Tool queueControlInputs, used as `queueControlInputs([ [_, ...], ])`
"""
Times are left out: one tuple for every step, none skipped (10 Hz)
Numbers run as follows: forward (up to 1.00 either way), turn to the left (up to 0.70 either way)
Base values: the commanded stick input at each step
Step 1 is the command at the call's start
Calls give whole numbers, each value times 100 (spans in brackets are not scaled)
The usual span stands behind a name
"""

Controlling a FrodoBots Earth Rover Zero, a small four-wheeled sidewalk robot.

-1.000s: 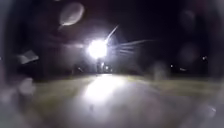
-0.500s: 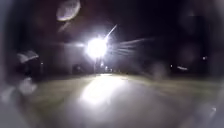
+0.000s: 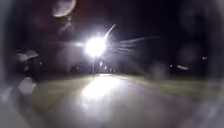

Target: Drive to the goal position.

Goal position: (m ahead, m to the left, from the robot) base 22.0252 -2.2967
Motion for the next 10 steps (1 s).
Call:
queueControlInputs([
  [100, 0],
  [100, 0],
  [100, 0],
  [100, 0],
  [100, 0],
  [100, 0],
  [100, 0],
  [100, 0],
  [100, 0],
  [100, 0],
])
